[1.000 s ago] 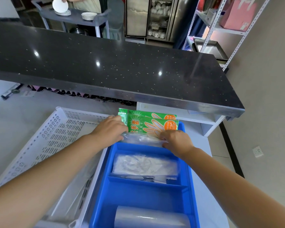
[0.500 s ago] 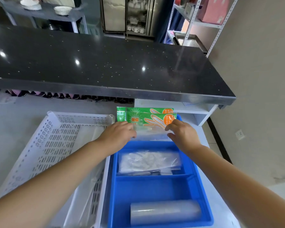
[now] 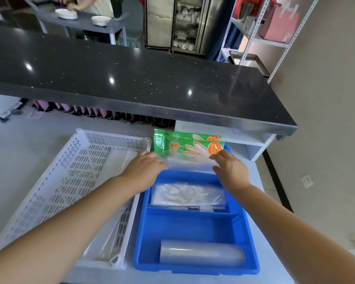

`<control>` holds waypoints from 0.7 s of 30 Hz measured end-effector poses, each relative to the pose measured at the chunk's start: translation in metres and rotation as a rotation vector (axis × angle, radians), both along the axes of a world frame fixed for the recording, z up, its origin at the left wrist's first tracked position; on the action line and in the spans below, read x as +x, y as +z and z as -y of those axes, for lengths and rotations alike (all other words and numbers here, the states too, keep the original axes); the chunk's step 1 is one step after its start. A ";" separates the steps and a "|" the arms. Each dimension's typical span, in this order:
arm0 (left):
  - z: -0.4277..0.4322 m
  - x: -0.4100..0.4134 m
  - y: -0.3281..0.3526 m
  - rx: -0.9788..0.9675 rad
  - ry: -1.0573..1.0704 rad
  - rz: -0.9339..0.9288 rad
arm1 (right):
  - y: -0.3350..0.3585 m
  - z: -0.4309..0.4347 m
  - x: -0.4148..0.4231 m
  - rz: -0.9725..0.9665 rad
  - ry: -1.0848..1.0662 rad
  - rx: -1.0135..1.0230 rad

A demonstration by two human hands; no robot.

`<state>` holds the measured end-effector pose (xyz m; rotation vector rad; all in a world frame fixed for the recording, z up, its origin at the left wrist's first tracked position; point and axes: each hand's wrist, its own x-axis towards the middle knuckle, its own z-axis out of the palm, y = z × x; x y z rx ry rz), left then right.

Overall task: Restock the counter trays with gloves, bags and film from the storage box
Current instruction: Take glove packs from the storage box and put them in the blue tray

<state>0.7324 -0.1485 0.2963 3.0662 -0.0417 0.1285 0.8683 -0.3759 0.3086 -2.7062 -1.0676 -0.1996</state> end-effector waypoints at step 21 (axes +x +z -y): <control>0.051 -0.343 0.019 -0.156 0.907 0.098 | 0.010 -0.085 -0.257 0.063 0.780 -0.102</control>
